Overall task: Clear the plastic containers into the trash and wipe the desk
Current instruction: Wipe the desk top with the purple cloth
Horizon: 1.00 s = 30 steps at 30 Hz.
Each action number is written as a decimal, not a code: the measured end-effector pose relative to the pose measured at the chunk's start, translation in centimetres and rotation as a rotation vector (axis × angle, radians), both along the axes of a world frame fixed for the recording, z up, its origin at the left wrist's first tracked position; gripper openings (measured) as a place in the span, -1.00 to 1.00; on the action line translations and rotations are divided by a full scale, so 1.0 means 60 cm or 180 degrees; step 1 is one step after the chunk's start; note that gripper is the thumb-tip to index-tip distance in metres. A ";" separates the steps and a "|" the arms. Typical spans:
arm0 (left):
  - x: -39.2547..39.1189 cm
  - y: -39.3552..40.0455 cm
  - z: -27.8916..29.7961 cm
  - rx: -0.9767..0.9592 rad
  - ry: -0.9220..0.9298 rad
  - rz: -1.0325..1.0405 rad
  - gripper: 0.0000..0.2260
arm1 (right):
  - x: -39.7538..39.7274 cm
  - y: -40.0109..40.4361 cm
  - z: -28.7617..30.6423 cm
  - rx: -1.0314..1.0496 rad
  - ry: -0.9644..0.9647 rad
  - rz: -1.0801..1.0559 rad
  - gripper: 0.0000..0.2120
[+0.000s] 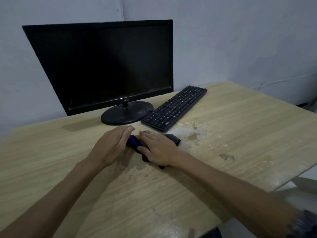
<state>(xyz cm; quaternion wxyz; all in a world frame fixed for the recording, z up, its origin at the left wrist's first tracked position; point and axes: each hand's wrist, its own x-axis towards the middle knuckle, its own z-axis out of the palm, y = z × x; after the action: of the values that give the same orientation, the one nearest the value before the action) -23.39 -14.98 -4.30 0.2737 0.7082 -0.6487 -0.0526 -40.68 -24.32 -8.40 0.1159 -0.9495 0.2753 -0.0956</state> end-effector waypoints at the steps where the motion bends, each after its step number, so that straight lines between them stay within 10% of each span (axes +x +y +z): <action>1: -0.003 -0.005 0.000 0.0044 0.0023 -0.0043 -0.62 | -0.027 0.006 0.000 -0.0021 0.0003 0.0069 -0.51; 15: -0.063 -0.095 0.009 0.0300 -0.0046 -0.0701 -0.63 | -0.211 -0.082 0.008 -0.0056 0.0094 -0.0956 -0.43; 21: -0.083 -0.171 0.011 0.0212 -0.0067 -0.0820 -0.64 | -0.209 0.040 0.013 0.0090 -0.0038 -0.0053 -0.55; 30: -0.083 -0.232 -0.020 0.0433 -0.0295 -0.0829 -0.65 | -0.225 -0.196 0.003 0.0136 -0.0150 -0.0851 -0.74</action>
<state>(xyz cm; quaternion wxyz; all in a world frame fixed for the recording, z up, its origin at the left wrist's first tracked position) -28.40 -28.92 -5.49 0.1857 0.6367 -0.7419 -0.0986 -54.16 -36.09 -8.23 0.1288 -0.8992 0.3986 -0.1265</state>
